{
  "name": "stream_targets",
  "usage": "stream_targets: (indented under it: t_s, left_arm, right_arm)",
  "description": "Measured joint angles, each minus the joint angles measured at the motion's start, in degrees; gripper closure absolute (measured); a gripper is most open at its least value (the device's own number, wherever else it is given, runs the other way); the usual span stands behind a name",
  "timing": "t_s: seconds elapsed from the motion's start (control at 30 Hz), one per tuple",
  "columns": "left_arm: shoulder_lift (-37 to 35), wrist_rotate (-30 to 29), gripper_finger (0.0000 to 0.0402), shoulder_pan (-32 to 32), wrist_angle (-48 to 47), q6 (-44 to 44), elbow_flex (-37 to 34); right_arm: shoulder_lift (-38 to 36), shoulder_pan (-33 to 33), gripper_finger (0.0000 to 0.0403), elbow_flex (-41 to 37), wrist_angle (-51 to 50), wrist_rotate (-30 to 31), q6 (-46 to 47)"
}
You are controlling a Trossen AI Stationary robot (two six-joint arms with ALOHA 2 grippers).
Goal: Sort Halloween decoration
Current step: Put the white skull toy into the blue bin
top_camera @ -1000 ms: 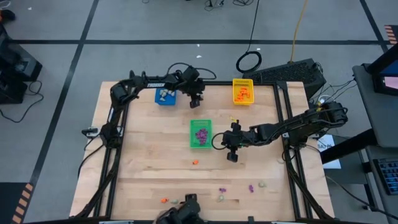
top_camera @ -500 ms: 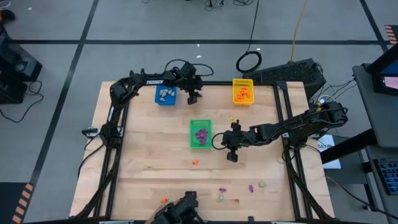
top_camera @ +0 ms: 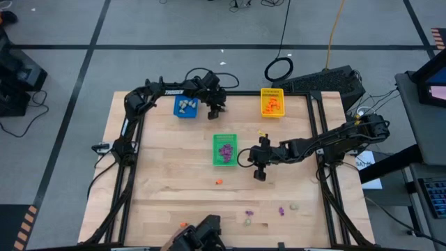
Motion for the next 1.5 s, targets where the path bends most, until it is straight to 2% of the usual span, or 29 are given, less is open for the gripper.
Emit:
stream_targets:
  t_s: [0.3,0.43,0.57,0.77,0.9,1.13,1.4,1.5]
  left_arm:
    - [0.52,-3.36,0.0307,-0.65,0.93,2.76,0.02]
    - [0.33,-3.65,0.0312,-0.91,0.65,3.25,0.00]
    - [0.02,-3.73,0.0296,-0.85,-0.62,3.81,0.78]
    - [-0.09,-3.77,0.0243,-1.35,-4.12,3.88,3.92]
    - [-0.22,0.79,0.0216,-1.85,-2.91,4.12,5.71]
    - [0.28,-0.37,0.0210,-3.17,-2.68,12.56,5.70]
    - [0.28,2.27,0.0210,-2.19,-1.58,13.41,5.70]
    - [0.28,0.26,0.0210,-1.86,-2.80,13.39,5.70]
  right_arm:
    - [0.00,0.00,0.0401,0.00,-0.02,-0.11,-0.02]
    - [0.00,0.00,0.0401,0.00,-0.02,-0.15,-0.02]
    - [0.00,0.00,0.0400,0.00,-0.07,-0.17,-0.30]
    - [0.00,0.00,0.0400,0.00,-0.09,-0.17,-0.32]
    - [0.00,0.00,0.0401,0.00,-0.07,-0.18,-0.54]
    - [0.00,0.00,0.0401,0.00,-0.01,-0.20,-0.96]
    - [0.00,0.00,0.0401,0.00,0.26,-0.20,-0.96]
    - [0.00,0.00,0.0401,0.00,0.33,-0.20,-0.79]
